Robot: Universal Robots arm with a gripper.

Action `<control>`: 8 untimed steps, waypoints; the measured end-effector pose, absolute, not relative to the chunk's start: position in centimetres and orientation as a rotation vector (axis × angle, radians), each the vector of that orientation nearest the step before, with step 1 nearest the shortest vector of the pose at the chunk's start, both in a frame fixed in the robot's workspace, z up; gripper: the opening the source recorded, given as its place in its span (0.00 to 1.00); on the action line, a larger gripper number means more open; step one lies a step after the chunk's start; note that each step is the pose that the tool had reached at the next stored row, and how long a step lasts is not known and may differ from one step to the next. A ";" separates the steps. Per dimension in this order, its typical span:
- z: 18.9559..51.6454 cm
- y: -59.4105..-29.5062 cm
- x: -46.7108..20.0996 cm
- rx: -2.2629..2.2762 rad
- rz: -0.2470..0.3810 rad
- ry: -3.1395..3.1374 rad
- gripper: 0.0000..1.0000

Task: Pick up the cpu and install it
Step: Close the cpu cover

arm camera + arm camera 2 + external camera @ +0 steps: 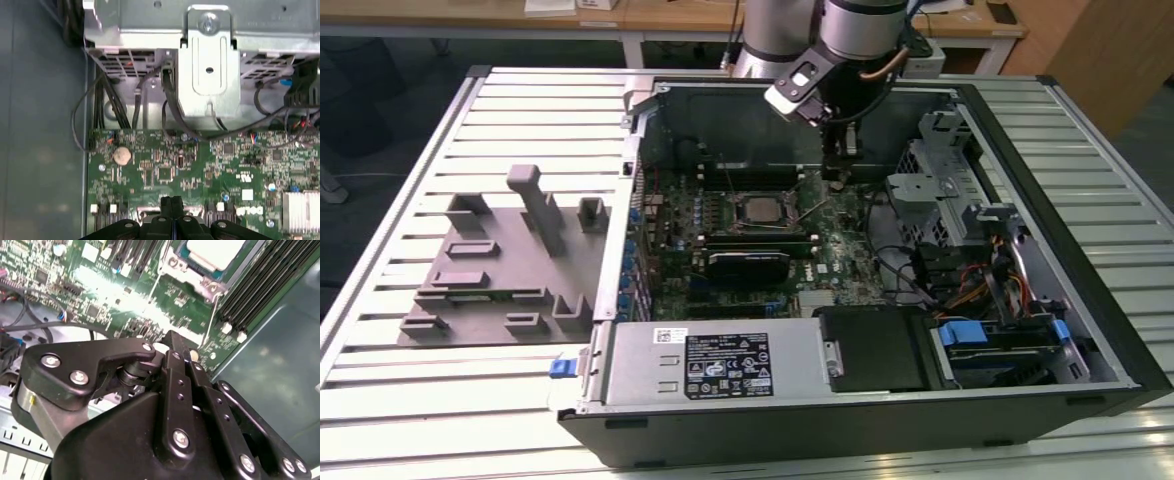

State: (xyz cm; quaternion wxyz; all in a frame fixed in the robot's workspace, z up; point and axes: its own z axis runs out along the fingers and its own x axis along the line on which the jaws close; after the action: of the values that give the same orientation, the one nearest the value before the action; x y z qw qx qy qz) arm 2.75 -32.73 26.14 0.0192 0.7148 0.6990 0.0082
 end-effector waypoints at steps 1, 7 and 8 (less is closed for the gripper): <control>26.1 -32.7 2.9 2.219 0.025 2.170 0.11; 26.0 -32.7 3.9 2.219 0.025 2.169 0.11; 26.0 -32.7 4.0 2.219 0.025 2.170 0.11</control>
State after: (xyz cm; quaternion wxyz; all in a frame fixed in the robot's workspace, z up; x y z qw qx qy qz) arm 4.04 -32.73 25.97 0.0192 0.7148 0.6990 0.0082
